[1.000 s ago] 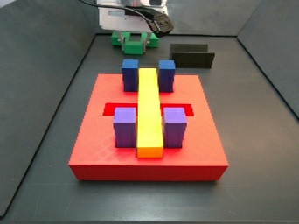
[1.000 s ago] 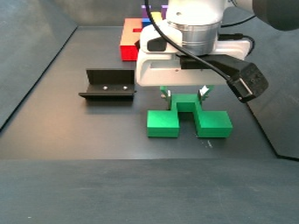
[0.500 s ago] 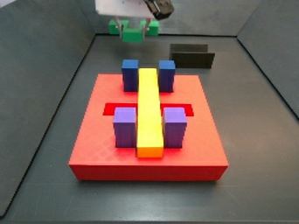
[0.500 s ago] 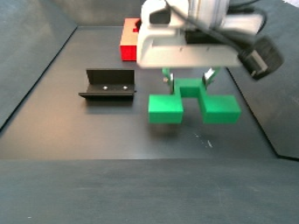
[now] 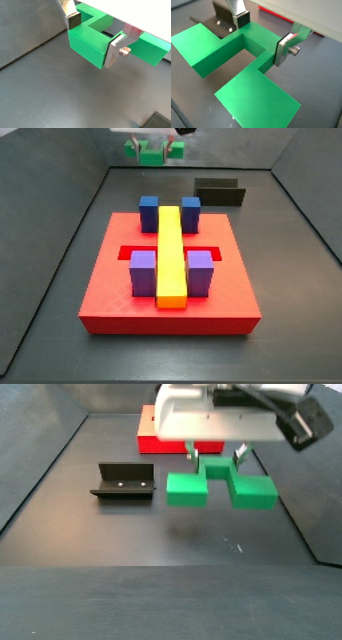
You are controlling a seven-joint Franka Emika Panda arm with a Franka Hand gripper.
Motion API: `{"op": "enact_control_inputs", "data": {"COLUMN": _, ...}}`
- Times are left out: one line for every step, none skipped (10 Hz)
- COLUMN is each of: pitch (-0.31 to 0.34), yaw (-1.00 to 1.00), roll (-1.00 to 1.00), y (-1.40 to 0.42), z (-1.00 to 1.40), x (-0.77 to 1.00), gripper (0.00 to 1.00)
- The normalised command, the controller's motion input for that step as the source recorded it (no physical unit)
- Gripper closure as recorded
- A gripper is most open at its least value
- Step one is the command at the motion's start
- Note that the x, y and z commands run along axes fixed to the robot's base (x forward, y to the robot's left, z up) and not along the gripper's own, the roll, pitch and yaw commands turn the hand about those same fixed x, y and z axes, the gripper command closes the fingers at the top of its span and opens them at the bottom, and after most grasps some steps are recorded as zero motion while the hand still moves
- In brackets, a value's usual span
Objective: Pick up the green object. Move up. Place the green object on the fixture. Regrasp the green object. Move to above the board. Insert the green object.
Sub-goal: Place the green object on the fixture.
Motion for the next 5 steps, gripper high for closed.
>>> {"op": "enact_control_inputs", "data": {"pitch": -0.260, "yaw": -0.31, "roll": -0.57, "y": -0.07, "z": 0.59, "x": 0.00, "gripper": 1.00}}
{"op": "enact_control_inputs", "data": {"pitch": -0.240, "yaw": -0.29, "roll": -0.71, "y": -0.04, "z": 0.67, "x": 0.00, "gripper": 1.00}}
{"op": "enact_control_inputs", "data": {"pitch": -0.263, "yaw": -0.31, "roll": -0.81, "y": -0.01, "z": 0.70, "x": 0.00, "gripper": 1.00}}
{"op": "enact_control_inputs", "data": {"pitch": -0.217, "yaw": -0.29, "roll": -0.84, "y": -0.01, "z": 0.62, "x": 0.08, "gripper": 1.00}}
{"op": "enact_control_inputs", "data": {"pitch": -0.206, "yaw": -0.30, "roll": -0.87, "y": 0.00, "z": 0.52, "x": 0.09, "gripper": 1.00}}
